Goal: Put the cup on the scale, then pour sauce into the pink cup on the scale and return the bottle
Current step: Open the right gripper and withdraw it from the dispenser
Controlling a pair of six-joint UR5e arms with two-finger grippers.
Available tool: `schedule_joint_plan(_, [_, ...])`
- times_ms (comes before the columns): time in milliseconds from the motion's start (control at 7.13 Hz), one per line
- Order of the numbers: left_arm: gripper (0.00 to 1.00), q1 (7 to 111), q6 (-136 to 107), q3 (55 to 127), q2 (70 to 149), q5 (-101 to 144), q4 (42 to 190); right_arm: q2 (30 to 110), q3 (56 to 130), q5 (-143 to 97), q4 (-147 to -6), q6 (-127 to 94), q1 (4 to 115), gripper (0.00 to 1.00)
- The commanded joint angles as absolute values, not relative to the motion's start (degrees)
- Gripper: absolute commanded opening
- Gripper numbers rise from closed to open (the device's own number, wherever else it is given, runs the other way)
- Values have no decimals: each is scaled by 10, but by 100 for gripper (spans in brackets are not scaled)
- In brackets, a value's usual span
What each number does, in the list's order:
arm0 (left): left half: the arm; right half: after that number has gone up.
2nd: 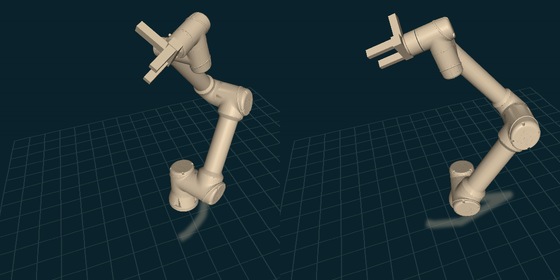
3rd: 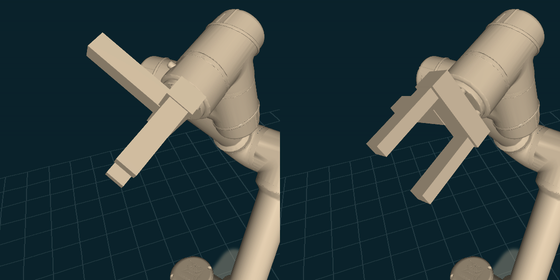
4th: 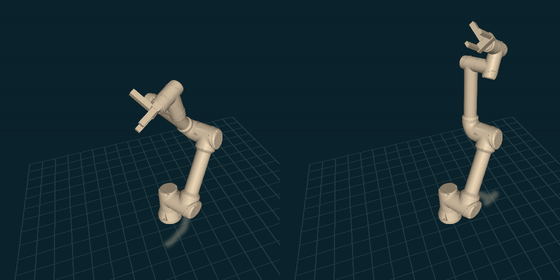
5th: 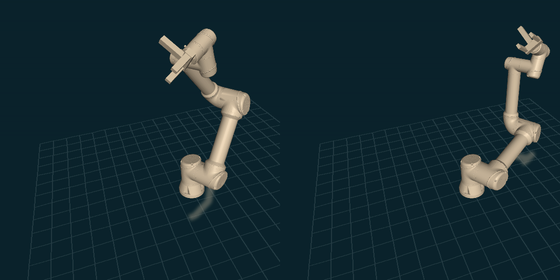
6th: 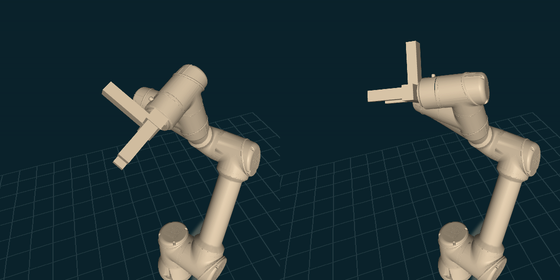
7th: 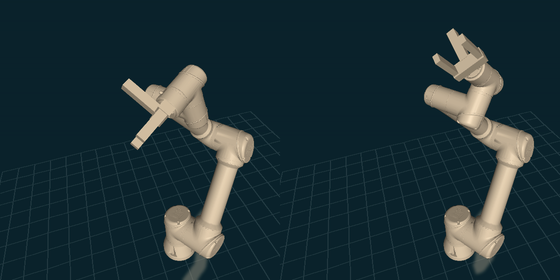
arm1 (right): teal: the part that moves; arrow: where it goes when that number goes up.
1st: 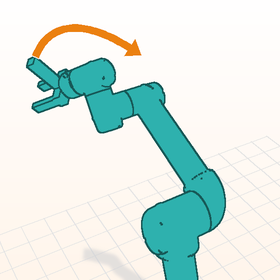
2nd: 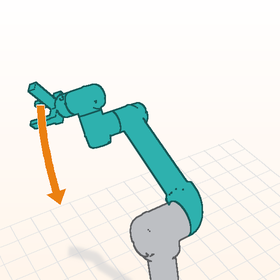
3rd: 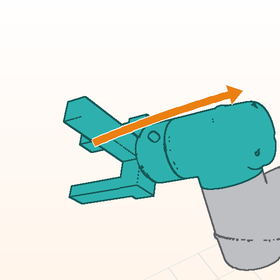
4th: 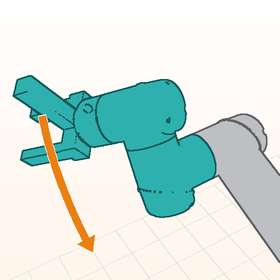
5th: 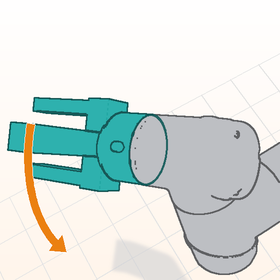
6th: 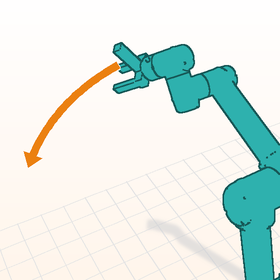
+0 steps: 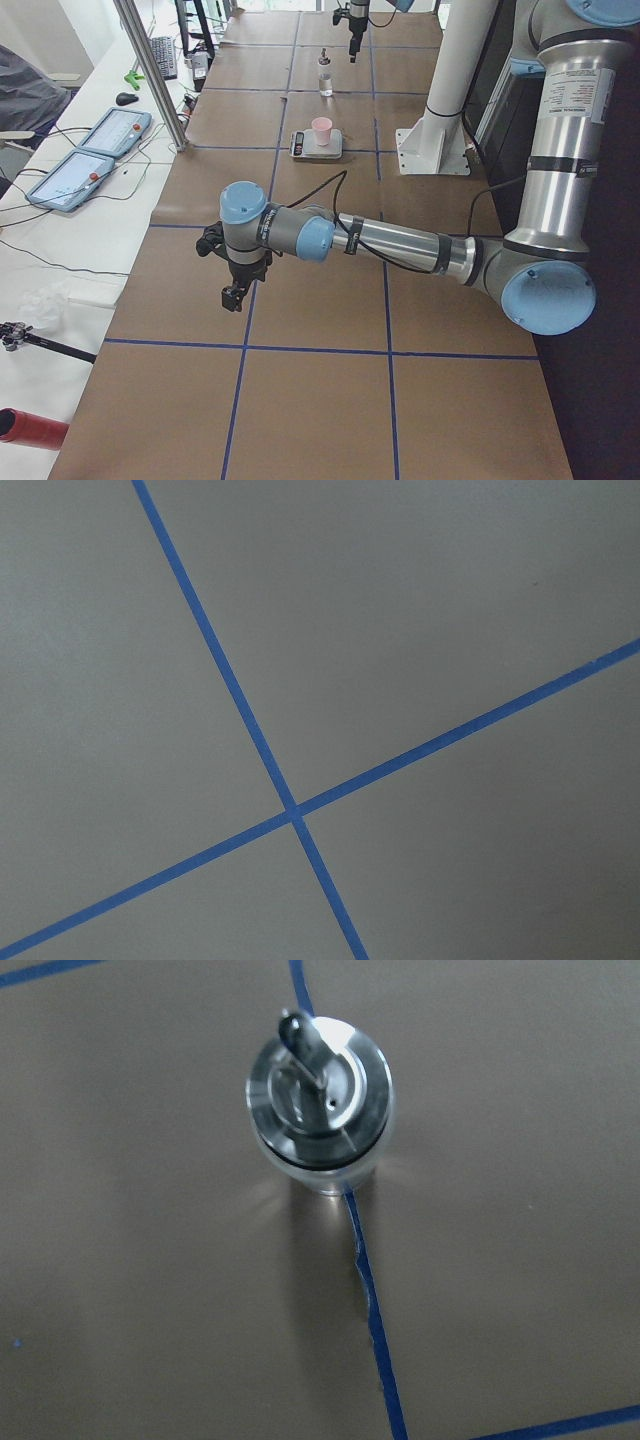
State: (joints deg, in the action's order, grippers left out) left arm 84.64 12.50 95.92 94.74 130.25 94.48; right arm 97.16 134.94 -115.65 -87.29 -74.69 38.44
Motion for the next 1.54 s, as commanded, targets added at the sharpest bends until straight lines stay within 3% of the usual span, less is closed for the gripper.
schedule_joint_plan(0, [100, 846, 125, 962, 947, 1303, 945, 954, 1333, -1249, -883, -620, 506, 100])
schedule_joint_plan(841, [100, 846, 123, 962, 948, 1303, 945, 921, 1100, -1355, -877, -110, 791, 100])
schedule_joint_plan(1262, [100, 846, 123, 958, 947, 1303, 945, 929, 966, -1355, -874, 135, 879, 100])
schedule_joint_plan(1402, [100, 846, 125, 956, 946, 1303, 945, 936, 957, -1354, -874, 145, 887, 100])
